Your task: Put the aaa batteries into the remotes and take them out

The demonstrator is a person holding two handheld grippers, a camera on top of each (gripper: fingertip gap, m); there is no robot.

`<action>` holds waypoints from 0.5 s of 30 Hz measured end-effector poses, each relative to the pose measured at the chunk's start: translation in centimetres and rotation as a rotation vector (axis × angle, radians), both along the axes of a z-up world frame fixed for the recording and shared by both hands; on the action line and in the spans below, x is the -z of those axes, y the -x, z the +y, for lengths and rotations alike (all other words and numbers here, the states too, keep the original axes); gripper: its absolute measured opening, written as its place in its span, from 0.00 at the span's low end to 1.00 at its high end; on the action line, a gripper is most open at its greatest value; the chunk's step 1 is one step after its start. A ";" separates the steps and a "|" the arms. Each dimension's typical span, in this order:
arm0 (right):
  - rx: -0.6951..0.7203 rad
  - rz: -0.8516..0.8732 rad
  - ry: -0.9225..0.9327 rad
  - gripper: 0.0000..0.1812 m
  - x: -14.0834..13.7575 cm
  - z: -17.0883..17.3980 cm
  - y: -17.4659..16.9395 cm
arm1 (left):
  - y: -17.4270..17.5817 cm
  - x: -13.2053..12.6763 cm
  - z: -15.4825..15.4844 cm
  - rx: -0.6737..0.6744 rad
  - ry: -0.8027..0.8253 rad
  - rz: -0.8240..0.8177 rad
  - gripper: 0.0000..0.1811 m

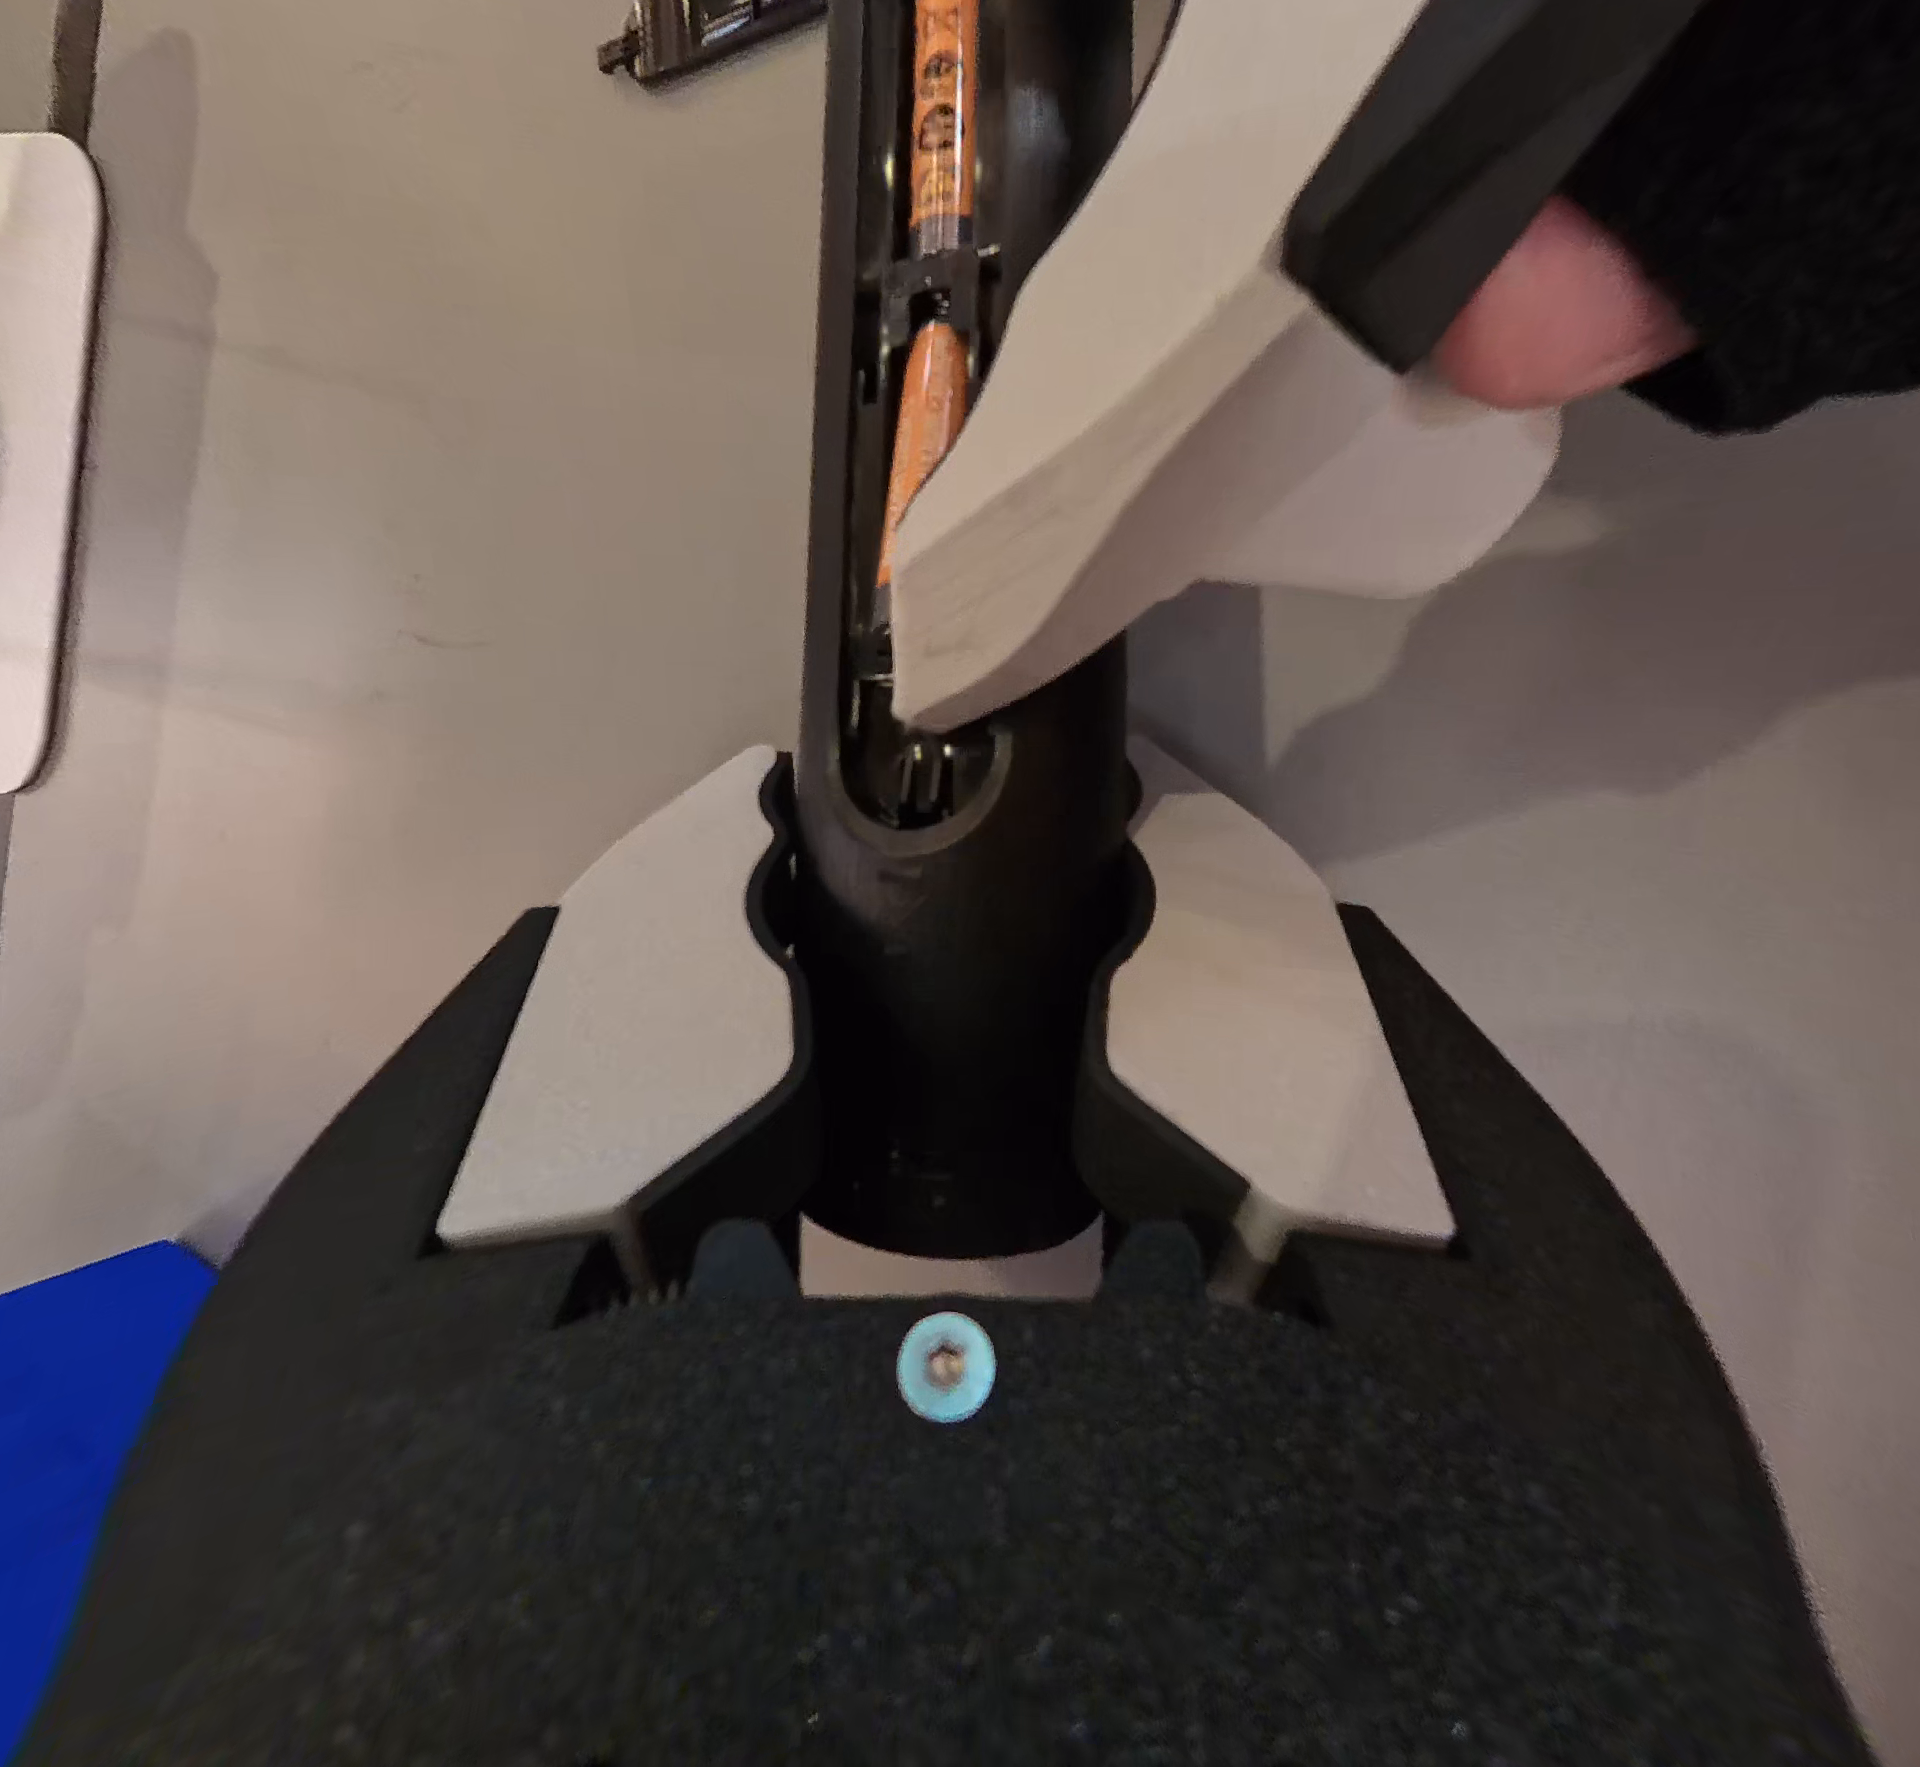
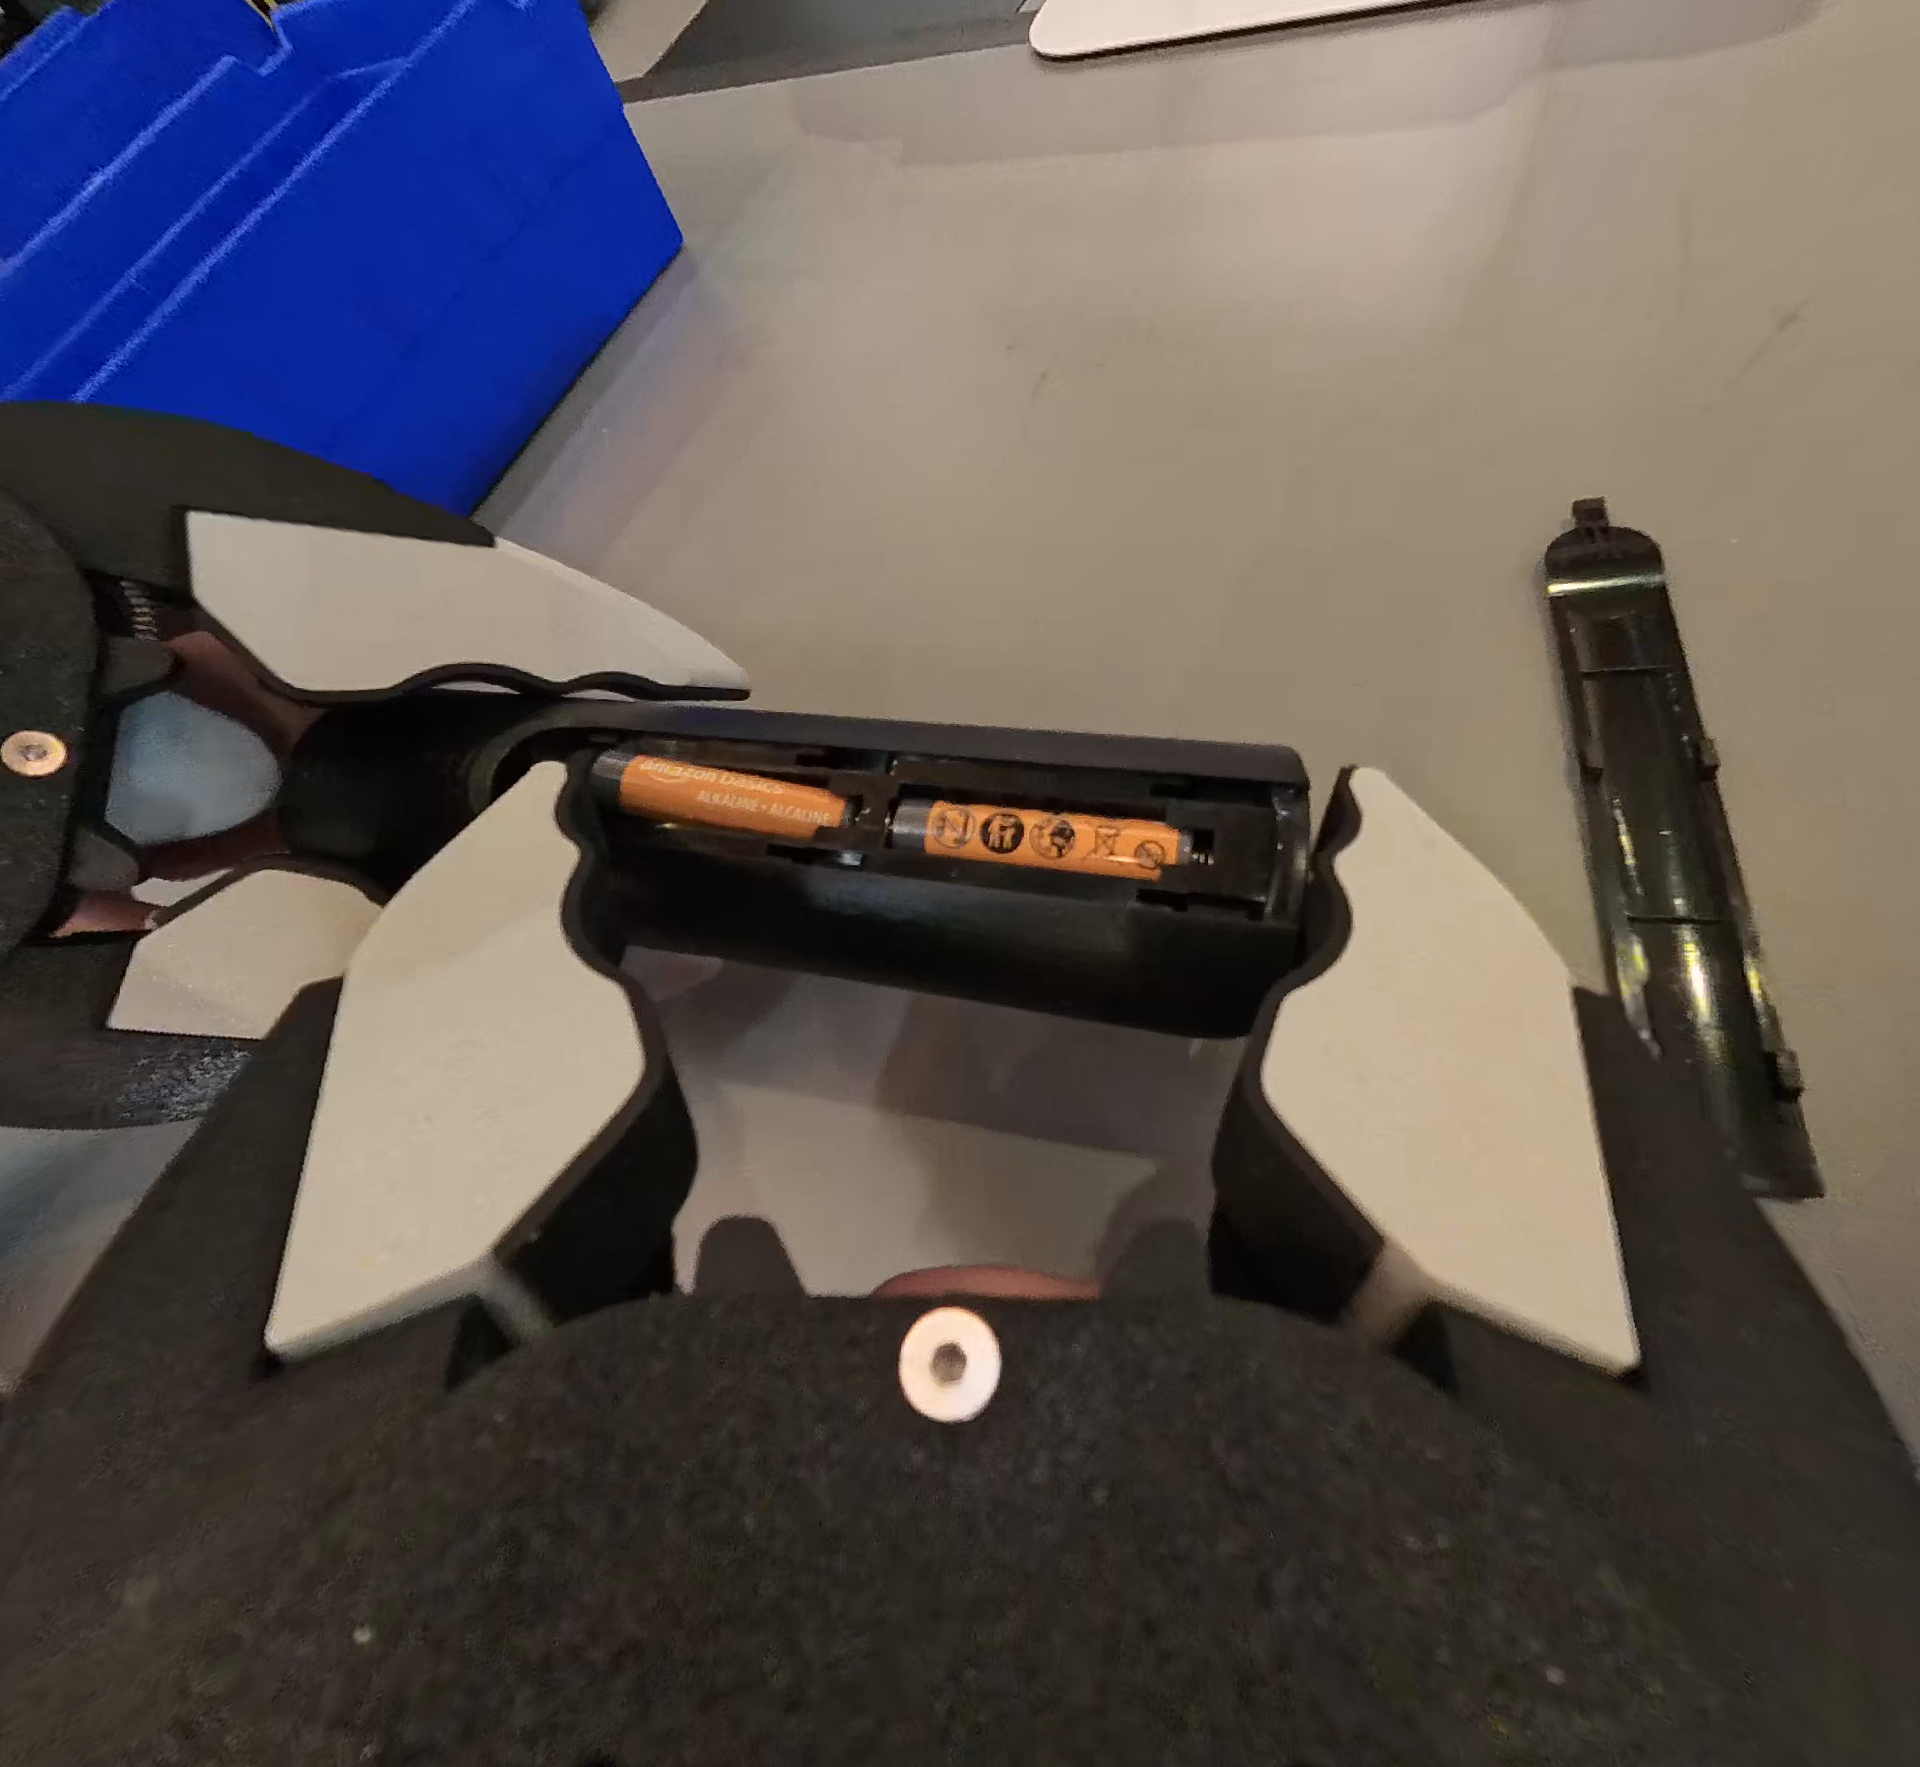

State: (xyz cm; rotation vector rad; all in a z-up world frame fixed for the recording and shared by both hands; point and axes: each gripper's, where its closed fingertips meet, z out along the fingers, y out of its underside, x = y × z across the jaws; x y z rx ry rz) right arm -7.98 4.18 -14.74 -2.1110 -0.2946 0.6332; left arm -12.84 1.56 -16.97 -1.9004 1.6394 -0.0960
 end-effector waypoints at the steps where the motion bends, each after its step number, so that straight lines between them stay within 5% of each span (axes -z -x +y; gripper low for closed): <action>1: -0.003 0.033 -0.010 0.71 -0.4 0.0 0.2 | 0.0 -0.2 0.0 0.001 -0.008 0.000 0.31; 3: -0.013 0.072 -0.002 0.74 -1.0 -0.2 0.4 | 0.1 -0.4 0.0 0.003 -0.004 -0.004 0.31; 9: 0.013 0.098 -0.035 0.59 -2.2 0.0 -0.4 | 0.0 -1.3 -0.2 0.007 0.000 -0.030 0.31; 15: 0.019 0.059 -0.052 0.59 -1.9 0.2 -0.6 | -0.7 -1.6 -1.1 0.029 0.014 -0.036 0.30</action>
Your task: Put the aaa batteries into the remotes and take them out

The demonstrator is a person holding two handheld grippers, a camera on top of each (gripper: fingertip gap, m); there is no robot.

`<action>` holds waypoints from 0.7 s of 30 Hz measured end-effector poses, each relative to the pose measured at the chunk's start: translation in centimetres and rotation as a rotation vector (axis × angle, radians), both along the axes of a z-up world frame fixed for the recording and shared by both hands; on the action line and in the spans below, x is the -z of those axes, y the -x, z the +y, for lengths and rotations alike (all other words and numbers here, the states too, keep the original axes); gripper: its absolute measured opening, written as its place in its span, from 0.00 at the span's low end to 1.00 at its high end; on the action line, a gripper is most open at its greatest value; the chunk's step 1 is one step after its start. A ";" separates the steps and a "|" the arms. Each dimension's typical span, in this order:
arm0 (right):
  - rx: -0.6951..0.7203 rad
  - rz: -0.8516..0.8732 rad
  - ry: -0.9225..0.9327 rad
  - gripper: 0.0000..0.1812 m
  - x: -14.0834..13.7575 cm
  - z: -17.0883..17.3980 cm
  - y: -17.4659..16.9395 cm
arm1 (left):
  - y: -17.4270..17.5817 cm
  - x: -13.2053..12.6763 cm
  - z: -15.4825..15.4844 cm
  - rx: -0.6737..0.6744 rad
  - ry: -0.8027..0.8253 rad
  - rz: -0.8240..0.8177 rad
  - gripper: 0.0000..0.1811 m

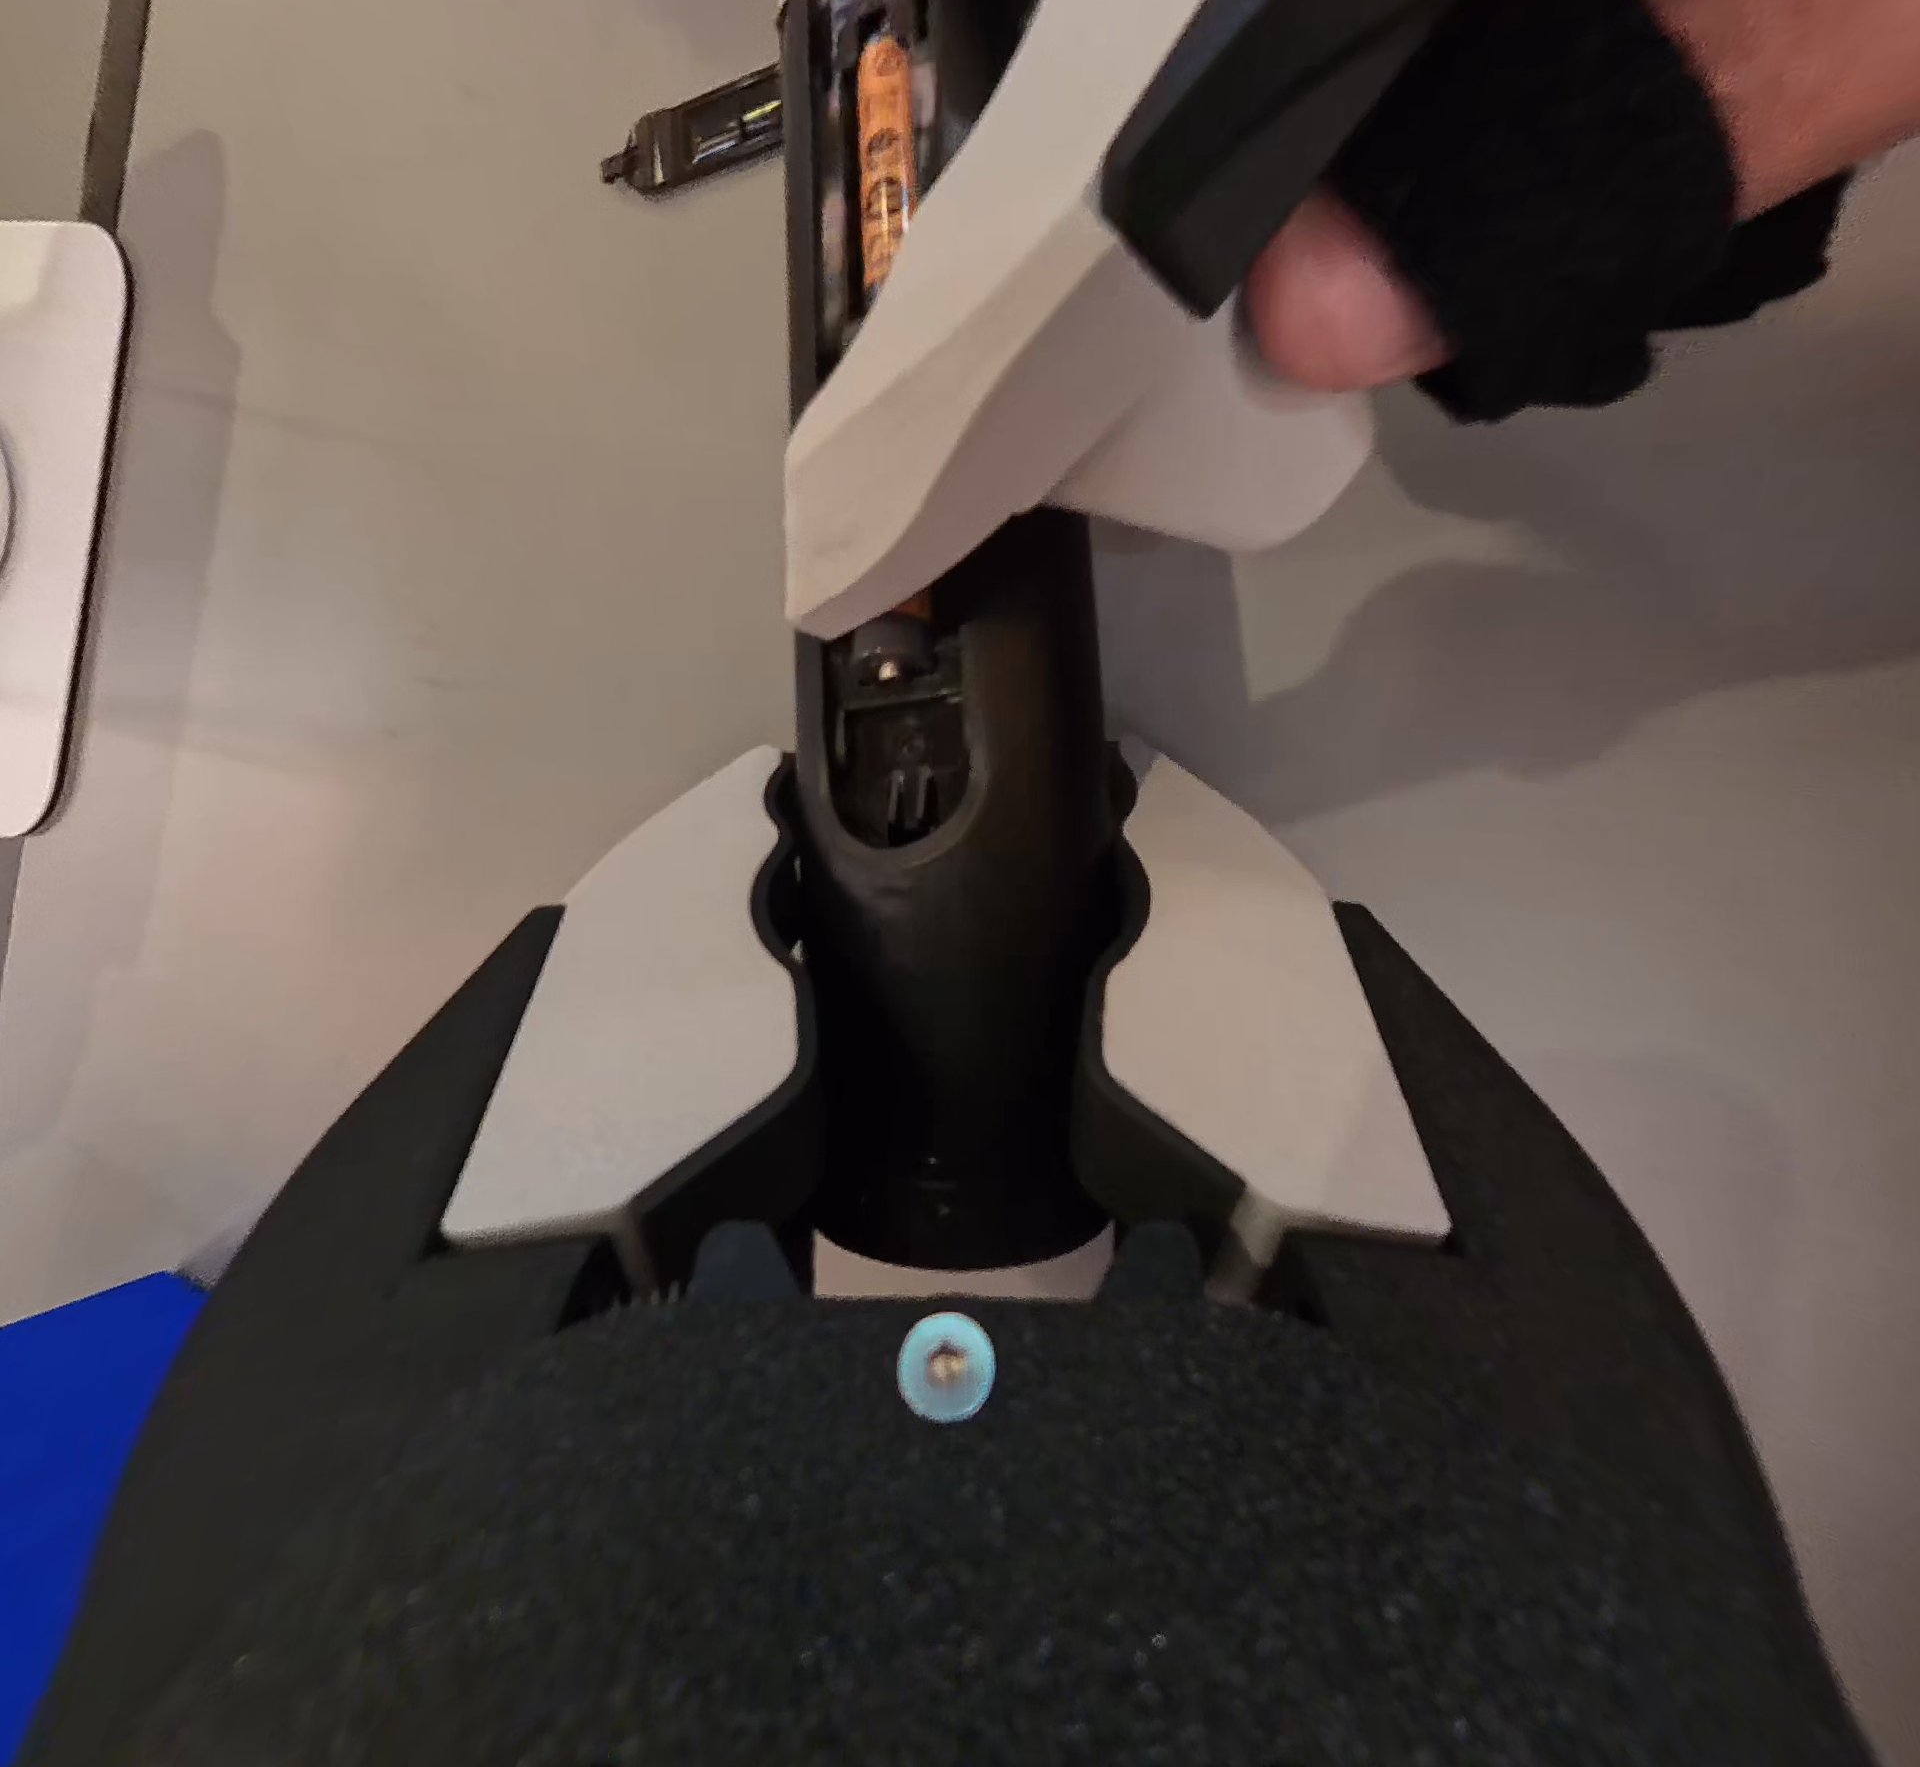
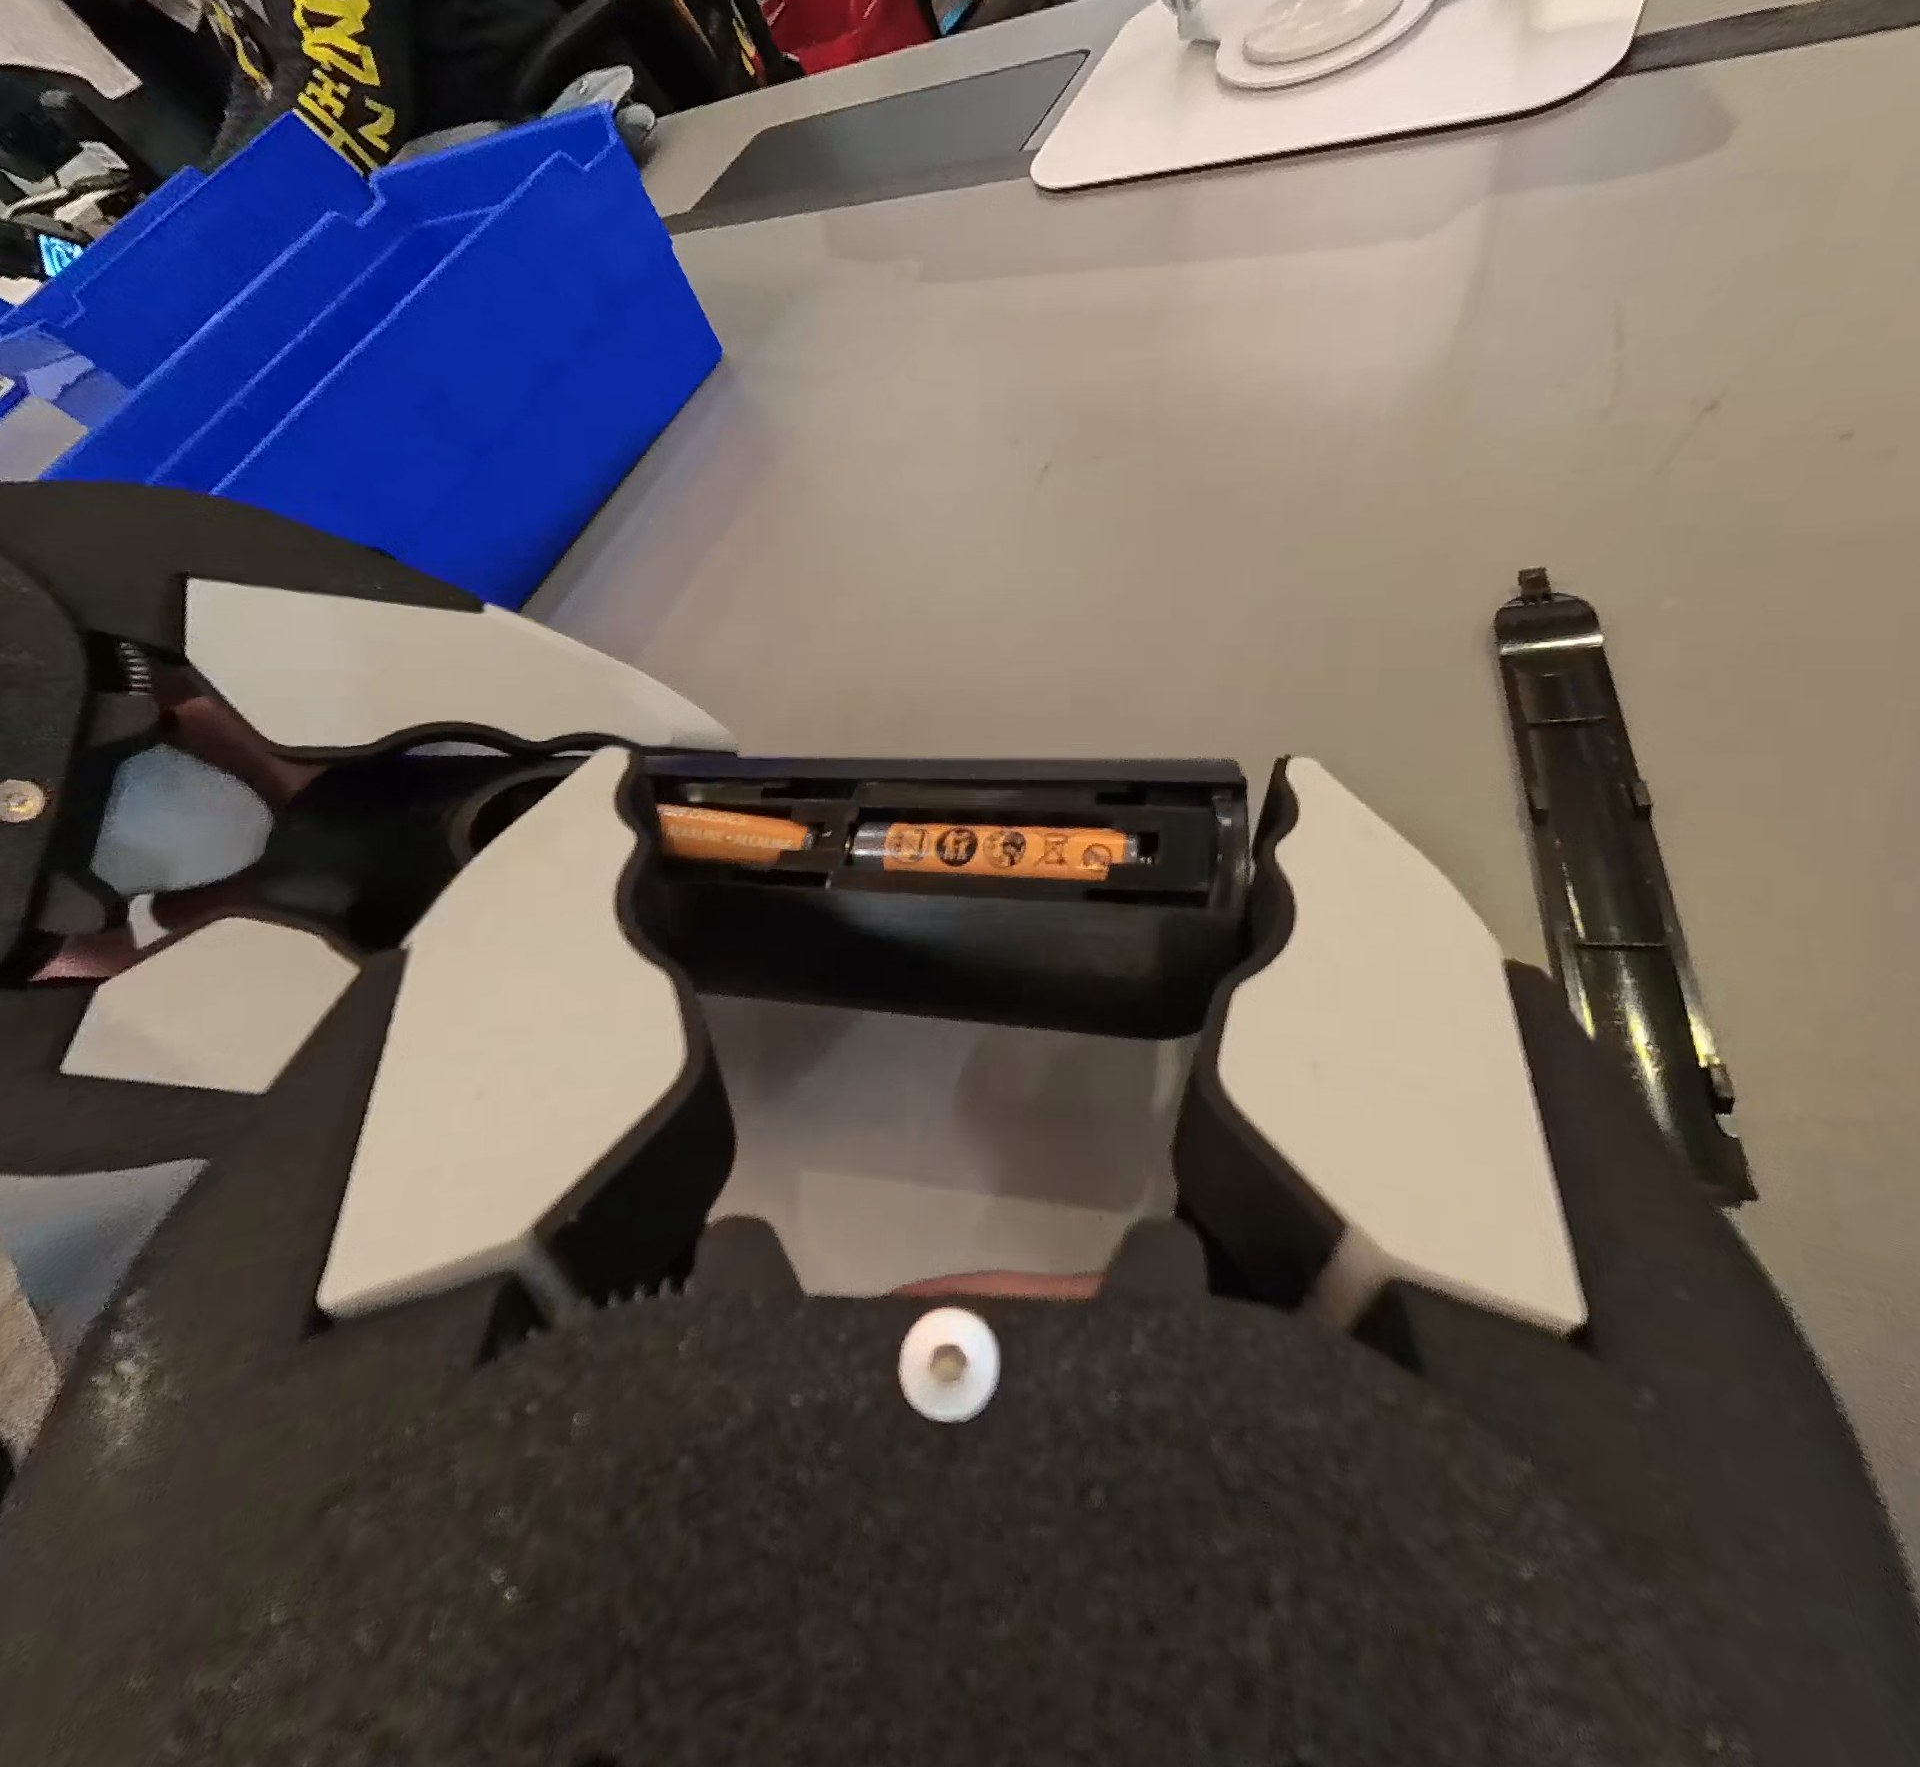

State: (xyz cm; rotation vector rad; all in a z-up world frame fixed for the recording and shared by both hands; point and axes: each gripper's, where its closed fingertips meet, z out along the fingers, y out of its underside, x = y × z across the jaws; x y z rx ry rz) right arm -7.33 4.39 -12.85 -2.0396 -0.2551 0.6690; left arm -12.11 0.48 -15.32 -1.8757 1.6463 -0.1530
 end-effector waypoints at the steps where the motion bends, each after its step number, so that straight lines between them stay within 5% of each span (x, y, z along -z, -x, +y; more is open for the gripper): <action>1: -0.007 -0.014 0.006 0.59 0.2 0.0 0.0 | -0.2 0.1 -0.4 0.014 0.012 -0.004 0.28; 5: -0.003 -0.102 -0.044 0.53 0.1 -0.2 0.0 | 0.2 1.3 0.3 0.004 -0.028 0.042 0.24; 15: -0.048 -0.077 0.091 0.54 3.5 0.0 -0.2 | -0.4 3.8 0.9 0.010 0.079 -0.061 0.22; 21: -0.302 -0.190 0.092 0.37 1.5 -1.0 -1.5 | -0.4 4.0 0.2 0.033 0.118 -0.070 0.16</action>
